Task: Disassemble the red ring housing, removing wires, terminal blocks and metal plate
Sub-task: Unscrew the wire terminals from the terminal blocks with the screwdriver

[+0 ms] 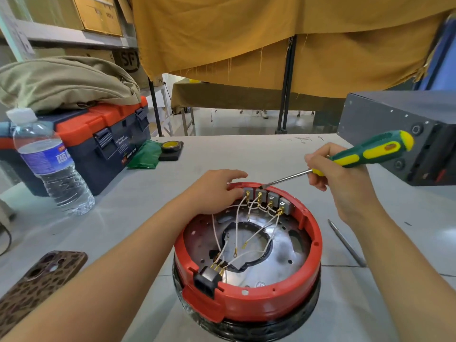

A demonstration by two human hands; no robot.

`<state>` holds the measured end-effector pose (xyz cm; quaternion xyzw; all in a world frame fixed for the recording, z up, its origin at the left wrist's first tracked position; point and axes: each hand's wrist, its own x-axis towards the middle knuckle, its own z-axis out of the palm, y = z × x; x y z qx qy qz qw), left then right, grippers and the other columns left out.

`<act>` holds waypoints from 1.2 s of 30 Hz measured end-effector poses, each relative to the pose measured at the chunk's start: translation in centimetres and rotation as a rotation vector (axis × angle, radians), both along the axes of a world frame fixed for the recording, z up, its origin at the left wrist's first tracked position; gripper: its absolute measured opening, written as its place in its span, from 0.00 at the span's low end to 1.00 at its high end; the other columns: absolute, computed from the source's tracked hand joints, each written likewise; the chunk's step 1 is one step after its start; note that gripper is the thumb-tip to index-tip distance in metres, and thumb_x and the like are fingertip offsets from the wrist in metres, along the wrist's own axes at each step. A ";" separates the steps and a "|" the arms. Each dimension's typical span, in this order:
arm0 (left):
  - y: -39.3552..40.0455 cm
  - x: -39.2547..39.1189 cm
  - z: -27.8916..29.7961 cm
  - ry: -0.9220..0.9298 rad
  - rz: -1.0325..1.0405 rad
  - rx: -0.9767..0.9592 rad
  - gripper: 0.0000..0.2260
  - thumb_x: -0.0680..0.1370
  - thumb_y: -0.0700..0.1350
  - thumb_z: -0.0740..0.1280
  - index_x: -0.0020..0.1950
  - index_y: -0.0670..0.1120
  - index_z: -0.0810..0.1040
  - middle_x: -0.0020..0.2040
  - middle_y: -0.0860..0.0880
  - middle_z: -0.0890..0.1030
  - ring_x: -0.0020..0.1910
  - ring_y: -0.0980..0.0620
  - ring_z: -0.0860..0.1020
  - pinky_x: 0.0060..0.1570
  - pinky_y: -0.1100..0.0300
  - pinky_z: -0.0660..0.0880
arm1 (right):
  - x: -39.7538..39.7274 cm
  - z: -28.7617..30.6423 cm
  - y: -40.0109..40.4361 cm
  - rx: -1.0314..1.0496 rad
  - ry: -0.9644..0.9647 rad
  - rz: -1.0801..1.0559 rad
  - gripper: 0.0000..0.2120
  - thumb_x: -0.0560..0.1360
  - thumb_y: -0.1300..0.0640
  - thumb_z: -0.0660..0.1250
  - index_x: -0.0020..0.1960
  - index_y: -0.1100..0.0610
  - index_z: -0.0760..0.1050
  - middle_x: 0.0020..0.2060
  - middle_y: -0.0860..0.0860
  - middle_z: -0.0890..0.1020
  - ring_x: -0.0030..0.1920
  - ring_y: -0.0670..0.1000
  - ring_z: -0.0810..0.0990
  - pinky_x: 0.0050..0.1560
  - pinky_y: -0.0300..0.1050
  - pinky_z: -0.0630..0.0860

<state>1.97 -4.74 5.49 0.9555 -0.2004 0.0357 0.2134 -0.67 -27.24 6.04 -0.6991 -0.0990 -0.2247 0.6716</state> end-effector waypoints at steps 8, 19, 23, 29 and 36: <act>-0.3 0.4 -1.2 0.032 -0.098 -0.074 0.20 0.78 0.50 0.66 0.69 0.50 0.72 0.68 0.53 0.73 0.67 0.56 0.70 0.66 0.64 0.63 | 2.2 2.3 0.6 -0.188 -0.050 0.094 0.14 0.72 0.65 0.66 0.29 0.57 0.69 0.20 0.47 0.70 0.24 0.46 0.69 0.26 0.32 0.67; -0.1 0.2 -1.8 -0.012 -0.140 -0.143 0.16 0.75 0.52 0.68 0.62 0.54 0.73 0.51 0.56 0.79 0.42 0.66 0.74 0.45 0.67 0.70 | 4.3 3.4 1.1 -0.288 -0.040 0.217 0.13 0.67 0.57 0.66 0.25 0.52 0.69 0.20 0.49 0.70 0.23 0.45 0.68 0.25 0.30 0.65; 0.0 0.0 -1.7 0.015 -0.135 -0.156 0.16 0.75 0.52 0.69 0.62 0.54 0.73 0.53 0.55 0.79 0.50 0.57 0.76 0.54 0.57 0.73 | 4.2 3.5 0.9 -0.303 -0.055 0.232 0.14 0.68 0.58 0.66 0.26 0.52 0.69 0.20 0.49 0.71 0.23 0.45 0.69 0.25 0.30 0.66; -0.1 -0.3 -1.5 0.047 -0.142 -0.189 0.14 0.74 0.52 0.69 0.59 0.53 0.73 0.49 0.51 0.81 0.45 0.52 0.78 0.51 0.50 0.74 | 4.3 3.4 1.0 -0.393 -0.079 0.240 0.16 0.73 0.62 0.67 0.28 0.52 0.70 0.21 0.49 0.71 0.24 0.45 0.69 0.27 0.29 0.67; -0.1 -0.4 -1.5 0.066 -0.147 -0.190 0.08 0.74 0.52 0.69 0.50 0.53 0.74 0.55 0.45 0.80 0.55 0.46 0.77 0.54 0.45 0.72 | 4.2 3.5 1.1 -0.415 -0.075 0.233 0.15 0.73 0.63 0.66 0.29 0.55 0.69 0.21 0.49 0.71 0.25 0.45 0.69 0.27 0.29 0.67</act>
